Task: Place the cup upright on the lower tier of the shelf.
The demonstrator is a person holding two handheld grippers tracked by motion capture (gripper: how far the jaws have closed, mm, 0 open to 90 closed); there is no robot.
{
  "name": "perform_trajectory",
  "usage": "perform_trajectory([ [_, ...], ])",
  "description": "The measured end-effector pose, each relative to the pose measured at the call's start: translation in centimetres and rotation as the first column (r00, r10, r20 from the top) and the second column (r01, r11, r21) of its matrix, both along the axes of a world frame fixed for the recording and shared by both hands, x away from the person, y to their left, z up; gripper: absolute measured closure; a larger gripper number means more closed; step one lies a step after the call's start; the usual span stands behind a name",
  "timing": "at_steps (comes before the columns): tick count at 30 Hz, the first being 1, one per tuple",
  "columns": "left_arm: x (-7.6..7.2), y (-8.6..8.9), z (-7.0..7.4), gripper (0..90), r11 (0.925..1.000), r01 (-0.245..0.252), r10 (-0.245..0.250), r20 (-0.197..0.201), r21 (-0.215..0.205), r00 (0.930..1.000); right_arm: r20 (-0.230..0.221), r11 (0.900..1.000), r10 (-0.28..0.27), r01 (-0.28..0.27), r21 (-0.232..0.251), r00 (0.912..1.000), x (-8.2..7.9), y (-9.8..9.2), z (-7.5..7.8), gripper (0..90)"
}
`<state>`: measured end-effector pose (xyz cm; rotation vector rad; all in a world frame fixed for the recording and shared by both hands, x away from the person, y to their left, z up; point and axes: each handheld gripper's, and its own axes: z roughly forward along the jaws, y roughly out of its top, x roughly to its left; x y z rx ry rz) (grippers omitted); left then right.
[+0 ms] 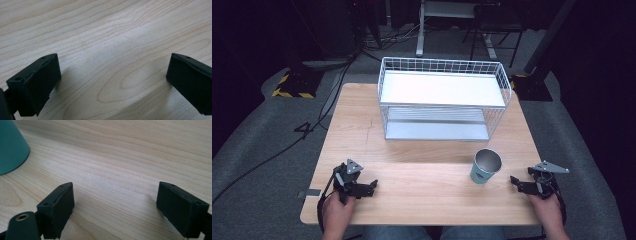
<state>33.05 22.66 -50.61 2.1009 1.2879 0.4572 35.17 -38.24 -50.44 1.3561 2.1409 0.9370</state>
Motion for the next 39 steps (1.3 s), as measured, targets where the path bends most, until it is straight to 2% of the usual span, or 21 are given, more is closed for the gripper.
perform_trajectory([
  [28, 0.4, 0.0, 0.0, 0.0, 1.0, 0.005, -0.005, -0.001, 0.004, 1.0, 0.004, 1.0, -0.006, 0.006, 0.01, 1.0, -0.2, -0.3, 0.1, 16.6],
  [33, 0.4, 0.0, 0.1, 0.0, 0.9999, 0.008, -0.008, -0.004, 0.007, 1.0, 0.06, 0.999, 0.007, -0.009, 0.031, 0.9981, -1.1, 0.0, 1.5, 16.6],
  [39, 0.5, 0.0, 0.0, 0.0, 1.0, 0.005, -0.005, -0.001, 0.006, 1.0, 0.087, 0.999, 0.035, -0.038, 0.036, 0.9956, -2.0, 0.7, 2.4, 16.6],
])
